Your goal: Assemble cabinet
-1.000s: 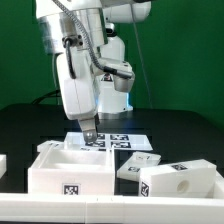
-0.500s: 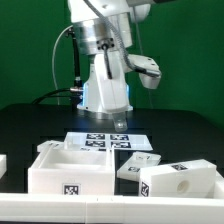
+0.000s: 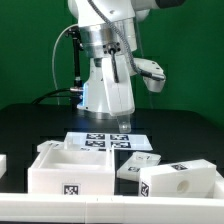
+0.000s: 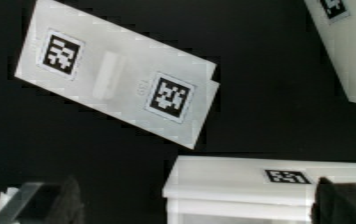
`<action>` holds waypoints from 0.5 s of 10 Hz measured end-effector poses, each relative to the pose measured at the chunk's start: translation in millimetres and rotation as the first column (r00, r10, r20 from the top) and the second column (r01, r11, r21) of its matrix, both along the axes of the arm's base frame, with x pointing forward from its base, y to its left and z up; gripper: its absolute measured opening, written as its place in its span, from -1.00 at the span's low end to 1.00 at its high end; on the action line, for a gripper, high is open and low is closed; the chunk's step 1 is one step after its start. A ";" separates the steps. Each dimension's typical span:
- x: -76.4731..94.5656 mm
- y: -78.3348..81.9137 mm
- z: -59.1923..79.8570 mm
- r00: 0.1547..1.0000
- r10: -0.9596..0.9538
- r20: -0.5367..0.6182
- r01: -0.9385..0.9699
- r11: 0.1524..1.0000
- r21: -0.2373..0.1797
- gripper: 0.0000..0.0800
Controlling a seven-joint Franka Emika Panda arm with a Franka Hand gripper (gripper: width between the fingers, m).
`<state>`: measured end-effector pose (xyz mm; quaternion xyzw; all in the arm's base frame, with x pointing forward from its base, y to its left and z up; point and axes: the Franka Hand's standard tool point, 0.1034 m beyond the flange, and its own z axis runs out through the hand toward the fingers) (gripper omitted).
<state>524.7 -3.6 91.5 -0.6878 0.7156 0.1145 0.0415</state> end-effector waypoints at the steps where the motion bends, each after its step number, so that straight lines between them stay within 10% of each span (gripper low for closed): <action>1: -11.9 -3.2 -5.4 0.999 0.032 -0.010 -0.032 0.999 0.004 0.62; 5: -28.8 -15.1 -14.4 0.998 0.056 -0.015 -0.056 0.998 0.001 0.62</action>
Offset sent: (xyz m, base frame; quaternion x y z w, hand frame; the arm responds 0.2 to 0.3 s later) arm -0.0357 -0.0279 -0.0043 0.0315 0.0060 0.0112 0.9994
